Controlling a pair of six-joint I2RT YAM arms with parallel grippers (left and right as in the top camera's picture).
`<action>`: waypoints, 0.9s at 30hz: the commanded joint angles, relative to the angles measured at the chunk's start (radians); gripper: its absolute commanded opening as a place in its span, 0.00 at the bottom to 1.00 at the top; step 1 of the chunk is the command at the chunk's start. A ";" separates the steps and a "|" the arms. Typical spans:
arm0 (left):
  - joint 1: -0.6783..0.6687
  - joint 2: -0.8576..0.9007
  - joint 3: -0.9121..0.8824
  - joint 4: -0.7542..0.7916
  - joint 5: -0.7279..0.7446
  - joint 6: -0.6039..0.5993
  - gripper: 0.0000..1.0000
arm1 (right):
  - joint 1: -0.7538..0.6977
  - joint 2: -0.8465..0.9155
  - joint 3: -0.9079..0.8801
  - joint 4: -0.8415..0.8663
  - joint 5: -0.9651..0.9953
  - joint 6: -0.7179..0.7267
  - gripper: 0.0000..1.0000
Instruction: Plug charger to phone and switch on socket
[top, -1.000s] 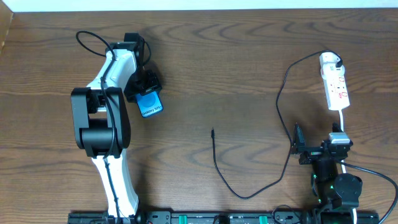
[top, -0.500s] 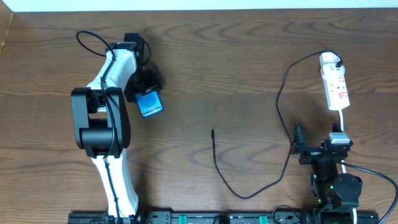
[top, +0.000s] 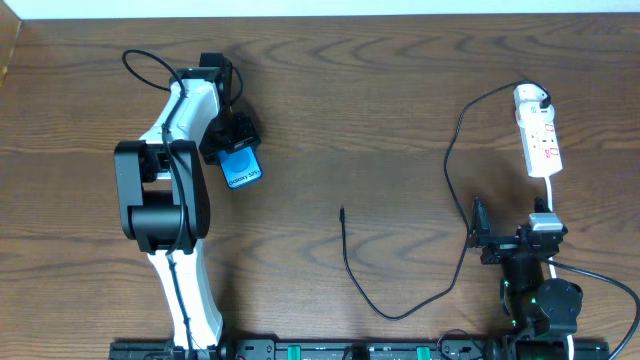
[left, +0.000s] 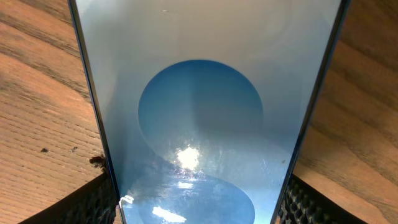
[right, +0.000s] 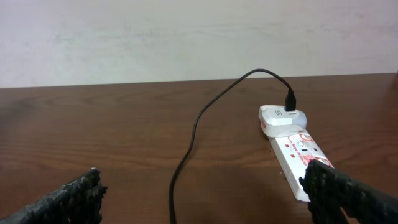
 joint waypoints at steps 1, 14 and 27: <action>0.003 0.029 -0.037 -0.012 -0.023 0.002 0.07 | 0.019 -0.006 -0.001 -0.003 -0.006 -0.011 0.99; 0.003 0.026 -0.036 -0.015 -0.023 0.002 0.07 | 0.019 -0.006 -0.001 -0.003 -0.006 -0.011 0.99; 0.003 -0.047 -0.034 -0.016 -0.023 0.002 0.07 | 0.019 -0.006 -0.001 -0.003 -0.006 -0.011 0.99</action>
